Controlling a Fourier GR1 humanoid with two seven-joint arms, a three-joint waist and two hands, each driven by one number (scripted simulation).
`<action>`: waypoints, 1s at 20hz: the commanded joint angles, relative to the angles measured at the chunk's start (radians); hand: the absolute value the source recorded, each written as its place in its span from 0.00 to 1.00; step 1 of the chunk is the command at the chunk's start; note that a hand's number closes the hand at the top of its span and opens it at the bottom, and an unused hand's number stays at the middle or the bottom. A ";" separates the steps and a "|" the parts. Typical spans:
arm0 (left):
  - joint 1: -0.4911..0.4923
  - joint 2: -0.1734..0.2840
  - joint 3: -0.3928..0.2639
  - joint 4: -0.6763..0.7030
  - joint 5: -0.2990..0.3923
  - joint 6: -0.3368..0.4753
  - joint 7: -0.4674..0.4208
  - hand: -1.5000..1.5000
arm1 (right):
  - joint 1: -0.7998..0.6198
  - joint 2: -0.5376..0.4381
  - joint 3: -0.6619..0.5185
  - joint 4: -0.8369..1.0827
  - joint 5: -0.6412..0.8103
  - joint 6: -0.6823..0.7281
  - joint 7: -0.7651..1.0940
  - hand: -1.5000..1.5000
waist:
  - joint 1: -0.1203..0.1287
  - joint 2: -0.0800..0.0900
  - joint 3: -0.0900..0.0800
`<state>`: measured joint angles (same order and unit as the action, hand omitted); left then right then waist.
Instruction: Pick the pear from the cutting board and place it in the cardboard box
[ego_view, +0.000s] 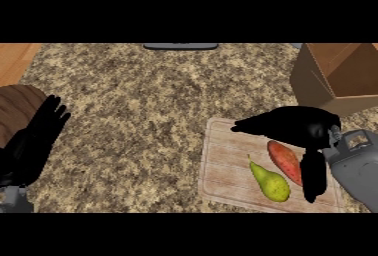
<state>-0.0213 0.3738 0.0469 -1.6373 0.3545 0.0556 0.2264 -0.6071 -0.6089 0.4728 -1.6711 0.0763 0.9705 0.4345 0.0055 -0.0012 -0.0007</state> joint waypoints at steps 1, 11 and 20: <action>0.045 -0.027 -0.010 -0.031 -0.029 -0.001 -0.007 0.50 | -0.012 0.010 -0.029 0.030 0.010 0.108 0.033 0.00 | 0.001 0.000 0.000; -0.054 -0.038 0.030 -0.007 -0.033 -0.021 0.068 0.50 | 0.074 0.037 -0.045 -0.003 0.149 0.147 -0.051 0.00 | -0.005 0.001 0.001; -0.020 -0.064 0.078 0.037 -0.053 -0.083 0.018 0.50 | 0.147 0.159 -0.088 -0.098 0.238 0.169 -0.034 0.00 | -0.005 0.000 0.000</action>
<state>-0.0469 0.3174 0.1079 -1.6275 0.3048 0.0001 0.2595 -0.4824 -0.5055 0.4012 -1.7077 0.3124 1.0689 0.3284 0.0022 -0.0003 0.0001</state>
